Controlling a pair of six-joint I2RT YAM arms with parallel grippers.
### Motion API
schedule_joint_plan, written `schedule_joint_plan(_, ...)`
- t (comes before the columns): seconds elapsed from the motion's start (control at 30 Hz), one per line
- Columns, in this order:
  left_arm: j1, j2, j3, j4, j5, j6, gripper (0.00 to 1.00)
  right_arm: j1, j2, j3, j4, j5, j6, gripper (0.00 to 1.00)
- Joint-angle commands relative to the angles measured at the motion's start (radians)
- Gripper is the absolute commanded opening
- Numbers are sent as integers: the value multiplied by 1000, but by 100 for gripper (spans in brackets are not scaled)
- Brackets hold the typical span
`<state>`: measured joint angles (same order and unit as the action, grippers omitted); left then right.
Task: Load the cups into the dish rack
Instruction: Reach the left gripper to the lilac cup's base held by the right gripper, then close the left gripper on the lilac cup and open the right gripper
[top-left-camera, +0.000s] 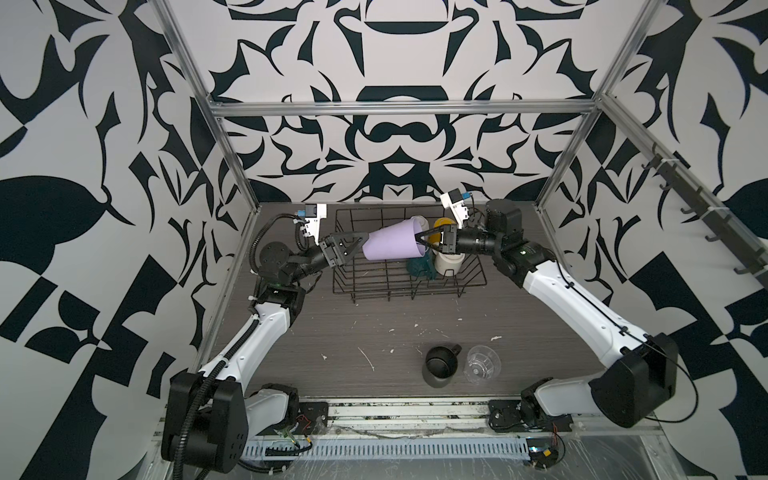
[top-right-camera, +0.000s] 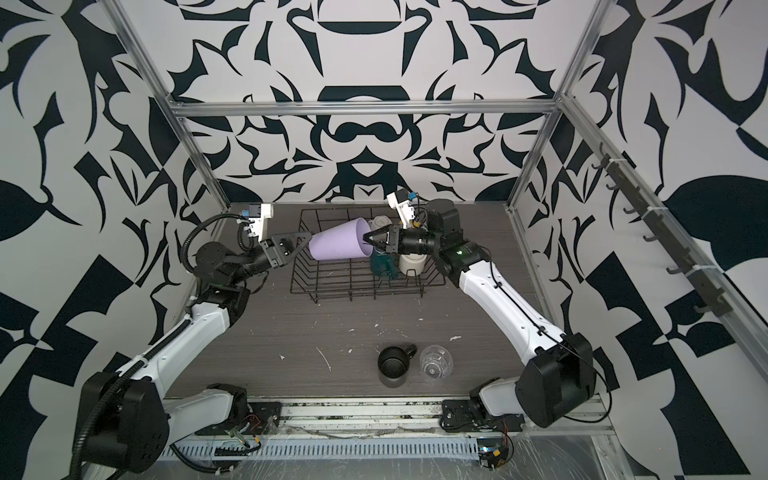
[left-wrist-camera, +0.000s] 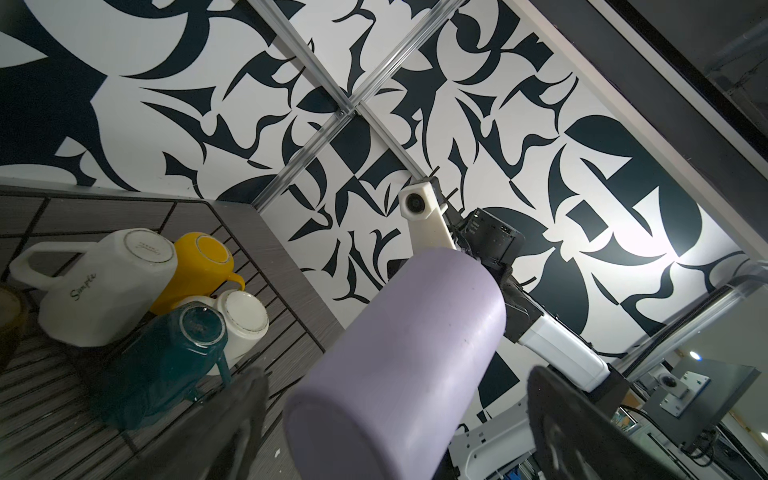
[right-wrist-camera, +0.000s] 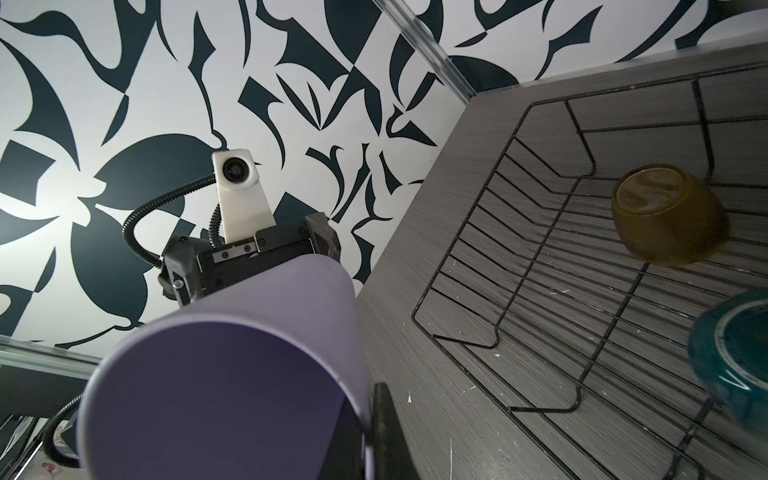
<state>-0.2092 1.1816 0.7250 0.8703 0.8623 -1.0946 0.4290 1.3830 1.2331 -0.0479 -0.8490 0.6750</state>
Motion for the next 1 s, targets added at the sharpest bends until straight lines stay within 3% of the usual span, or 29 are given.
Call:
schedule_joint_plan(0.0, 4, 0, -13, 43, 29, -16, 100, 18, -3, 54, 77, -15, 6, 0)
schedule_joint_plan(0.53, -2, 1, -21, 139, 95, -71, 100, 54, 116, 106, 239, -72, 117, 0)
schedule_joint_plan(0.97, -24, 14, -11, 155, 124, -67, 99, 88, 158, 144, 245, -82, 122, 0)
